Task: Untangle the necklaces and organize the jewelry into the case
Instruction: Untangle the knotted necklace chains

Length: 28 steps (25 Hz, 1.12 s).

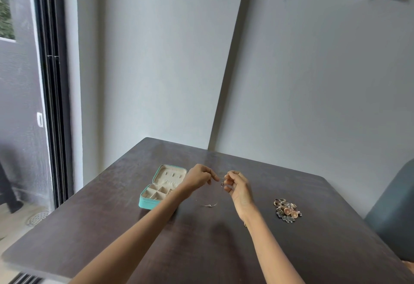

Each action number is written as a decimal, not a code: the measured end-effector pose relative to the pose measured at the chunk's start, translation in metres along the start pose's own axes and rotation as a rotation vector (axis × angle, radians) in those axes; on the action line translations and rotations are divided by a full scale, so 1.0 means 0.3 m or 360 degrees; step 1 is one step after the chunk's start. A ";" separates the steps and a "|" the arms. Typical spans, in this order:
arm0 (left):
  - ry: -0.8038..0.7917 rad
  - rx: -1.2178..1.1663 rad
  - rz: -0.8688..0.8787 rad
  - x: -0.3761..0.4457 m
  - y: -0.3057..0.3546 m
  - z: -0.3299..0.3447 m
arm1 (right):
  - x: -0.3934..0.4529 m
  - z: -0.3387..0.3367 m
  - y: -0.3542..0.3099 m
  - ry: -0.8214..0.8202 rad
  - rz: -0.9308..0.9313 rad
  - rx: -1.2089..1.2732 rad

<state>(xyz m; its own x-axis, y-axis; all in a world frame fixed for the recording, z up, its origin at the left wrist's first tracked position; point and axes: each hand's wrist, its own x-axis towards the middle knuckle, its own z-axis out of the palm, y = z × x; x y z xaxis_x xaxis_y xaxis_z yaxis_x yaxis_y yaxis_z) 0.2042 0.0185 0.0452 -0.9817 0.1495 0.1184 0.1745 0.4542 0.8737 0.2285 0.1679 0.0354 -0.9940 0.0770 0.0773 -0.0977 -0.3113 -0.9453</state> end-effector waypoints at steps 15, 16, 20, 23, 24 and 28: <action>-0.0095 -0.0068 0.0111 -0.014 -0.014 0.005 | -0.005 -0.006 0.012 0.0065 0.0033 -0.0187; -0.0101 -0.0005 0.0092 -0.008 -0.014 0.002 | -0.003 -0.010 0.014 0.0084 0.0047 -0.0163; -0.0107 0.0175 0.0070 0.003 -0.014 0.001 | 0.001 -0.009 0.013 0.0141 0.0078 0.0081; -0.0129 0.0210 0.0087 -0.008 -0.021 0.012 | 0.006 -0.018 0.009 0.0235 0.0100 0.0300; -0.0121 0.0150 0.0090 -0.014 -0.025 0.016 | 0.005 -0.025 0.012 0.0267 0.0094 0.0286; -0.0131 -0.0061 0.0077 -0.018 -0.029 0.023 | -0.014 -0.060 0.045 0.0216 0.0052 0.0017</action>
<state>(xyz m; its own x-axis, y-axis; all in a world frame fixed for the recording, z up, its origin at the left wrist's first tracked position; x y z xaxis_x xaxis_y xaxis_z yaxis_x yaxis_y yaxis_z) 0.2086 0.0198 0.0338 -0.9622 0.2429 0.1230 0.2170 0.4109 0.8855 0.2322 0.1804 0.0167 -0.9811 0.1937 0.0022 -0.0664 -0.3255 -0.9432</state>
